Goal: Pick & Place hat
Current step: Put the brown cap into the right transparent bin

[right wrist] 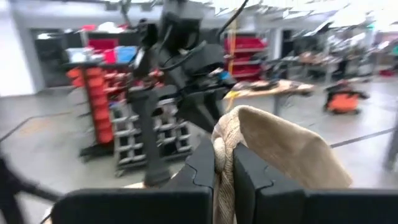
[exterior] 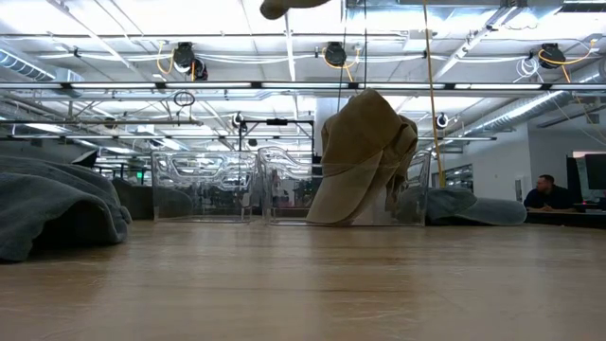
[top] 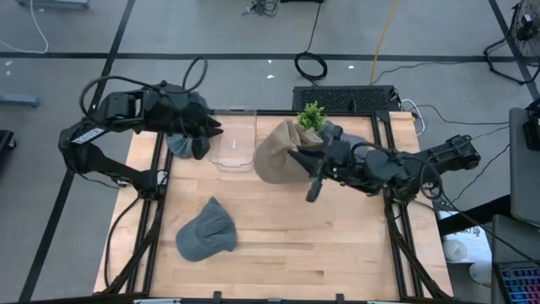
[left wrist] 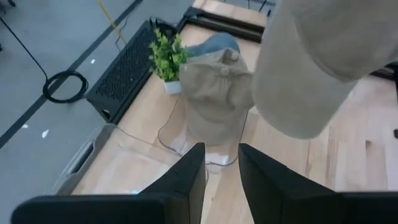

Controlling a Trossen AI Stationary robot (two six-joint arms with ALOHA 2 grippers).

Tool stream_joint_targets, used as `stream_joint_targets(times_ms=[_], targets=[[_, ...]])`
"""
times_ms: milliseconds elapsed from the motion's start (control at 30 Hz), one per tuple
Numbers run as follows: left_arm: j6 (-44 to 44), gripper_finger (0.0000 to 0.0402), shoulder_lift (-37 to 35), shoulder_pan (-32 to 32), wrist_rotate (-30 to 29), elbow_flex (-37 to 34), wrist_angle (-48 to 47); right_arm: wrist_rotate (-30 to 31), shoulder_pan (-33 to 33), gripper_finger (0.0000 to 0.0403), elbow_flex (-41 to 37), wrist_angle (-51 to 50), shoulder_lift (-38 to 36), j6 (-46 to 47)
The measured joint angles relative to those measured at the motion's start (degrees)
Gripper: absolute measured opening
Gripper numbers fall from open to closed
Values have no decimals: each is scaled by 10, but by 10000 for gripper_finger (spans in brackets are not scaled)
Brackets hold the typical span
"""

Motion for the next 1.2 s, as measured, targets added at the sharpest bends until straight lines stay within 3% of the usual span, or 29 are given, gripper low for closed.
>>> stream_joint_targets(times_ms=[267,733,1200], targets=[[0,102,-22,0,-10,0,1,100,0,10,0,85,60,-83],[4,102,-33,1,-16,0,2,81,-98,10,0,57,94,-87],[22,102,-32,1,-16,0,3,53,-164,10,-1,-82,122,47]])
